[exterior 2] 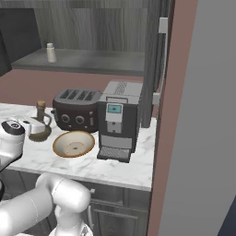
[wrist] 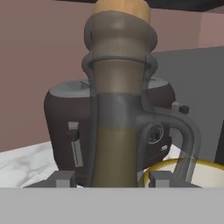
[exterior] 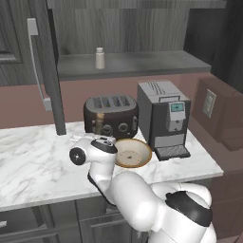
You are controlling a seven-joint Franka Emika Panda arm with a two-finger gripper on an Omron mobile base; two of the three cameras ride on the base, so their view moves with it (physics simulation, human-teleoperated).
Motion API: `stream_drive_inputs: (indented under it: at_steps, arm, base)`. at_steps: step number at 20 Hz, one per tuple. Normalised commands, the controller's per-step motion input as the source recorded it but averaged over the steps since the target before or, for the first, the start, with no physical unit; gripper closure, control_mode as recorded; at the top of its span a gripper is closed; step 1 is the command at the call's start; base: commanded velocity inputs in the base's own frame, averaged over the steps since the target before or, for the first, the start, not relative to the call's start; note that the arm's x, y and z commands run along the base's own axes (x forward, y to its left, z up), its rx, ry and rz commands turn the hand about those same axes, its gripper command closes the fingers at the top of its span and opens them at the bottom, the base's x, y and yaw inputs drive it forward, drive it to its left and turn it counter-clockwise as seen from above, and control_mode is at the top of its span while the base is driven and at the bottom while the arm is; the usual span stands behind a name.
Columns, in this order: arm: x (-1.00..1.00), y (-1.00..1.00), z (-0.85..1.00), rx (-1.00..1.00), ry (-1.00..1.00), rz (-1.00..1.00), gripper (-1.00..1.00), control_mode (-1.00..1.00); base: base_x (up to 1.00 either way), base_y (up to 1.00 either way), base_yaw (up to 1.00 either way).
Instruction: Retrieve the bottle and the shaker from the cabinet and place them next to the mixing bowl on the counter. Then add garlic from the fridge to the mixing bowl.
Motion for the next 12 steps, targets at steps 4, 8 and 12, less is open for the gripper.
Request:
stream_drive_inputs:
  at_steps: [4, 8, 12]
  arm:
    - [0.11, 0.00, -0.16, 0.00, 0.02, -0.03, 1.00, -1.00]
    - [0.10, 0.00, -0.16, 0.00, 0.05, 0.00, 1.00, -1.00]
    - [0.15, 0.00, -0.05, 0.00, 0.03, 0.00, 1.00, -1.00]
  base:
    - [0.00, 0.00, 0.00]
    - [0.00, 0.00, 0.00]
    - [0.00, 0.00, 0.00]
